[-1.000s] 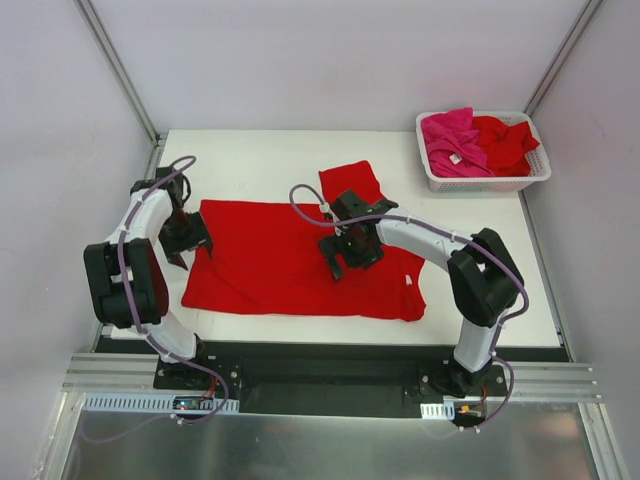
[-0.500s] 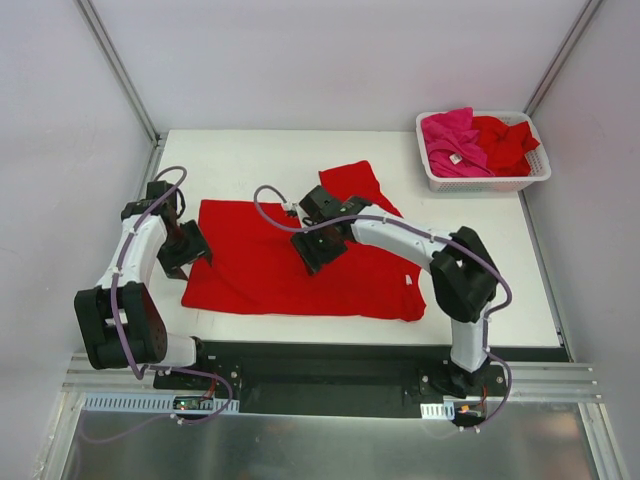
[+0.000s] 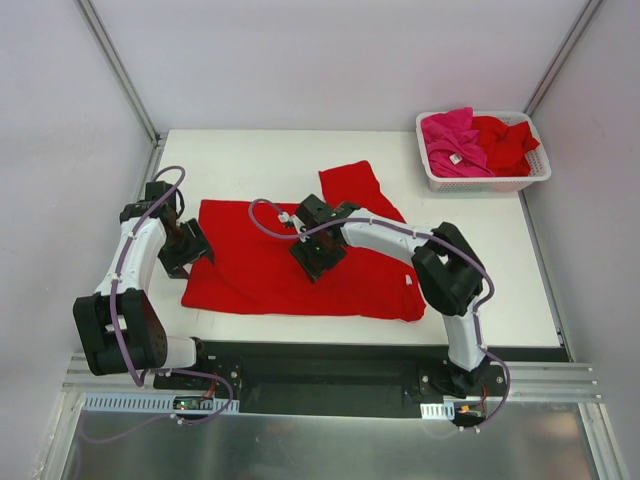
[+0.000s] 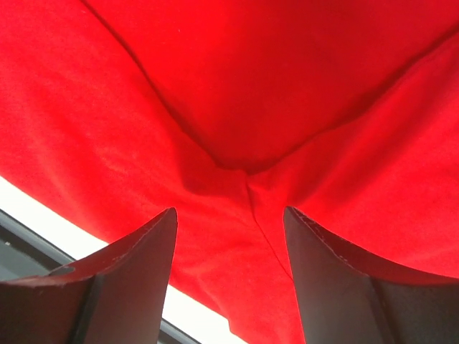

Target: Fold and stack the t-shirts

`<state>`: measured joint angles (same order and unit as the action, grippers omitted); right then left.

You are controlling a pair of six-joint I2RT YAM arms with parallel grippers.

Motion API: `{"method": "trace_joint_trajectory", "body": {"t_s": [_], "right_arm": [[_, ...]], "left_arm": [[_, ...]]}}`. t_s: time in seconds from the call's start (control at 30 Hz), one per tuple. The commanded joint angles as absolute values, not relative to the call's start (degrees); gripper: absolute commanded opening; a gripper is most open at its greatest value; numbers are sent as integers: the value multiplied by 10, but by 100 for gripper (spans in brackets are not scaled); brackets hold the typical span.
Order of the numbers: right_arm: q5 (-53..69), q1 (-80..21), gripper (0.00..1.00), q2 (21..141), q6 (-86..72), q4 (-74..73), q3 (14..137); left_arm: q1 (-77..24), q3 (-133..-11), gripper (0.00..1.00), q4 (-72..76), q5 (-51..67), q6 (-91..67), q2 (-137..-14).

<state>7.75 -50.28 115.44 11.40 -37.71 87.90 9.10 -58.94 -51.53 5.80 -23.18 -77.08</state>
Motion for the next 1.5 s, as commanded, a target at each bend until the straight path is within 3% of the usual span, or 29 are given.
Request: {"method": "trace_joint_trajectory", "body": {"t_s": [0.0,0.73,0.8,1.03,1.2,1.47], "right_arm": [[76,-516,64,1166,128,-381,909],[67,-538,59,1208,138,-398,934],[66,-537,54,1211,138,-399,939],[55,-537,21,1214,138,-407,951],[40,-538,3,1207,139,-416,959],[7,-530,1,1194,142,-440,989]], "left_arm": [[98,-586,64,-528,63,-229,-756],[98,-615,67,-533,79,-207,-781],[98,-616,67,-533,79,-206,-781],[98,-615,67,-533,77,-200,-783],[98,-619,68,-533,78,-200,-787],[98,-619,68,-532,82,-199,-792]]}}
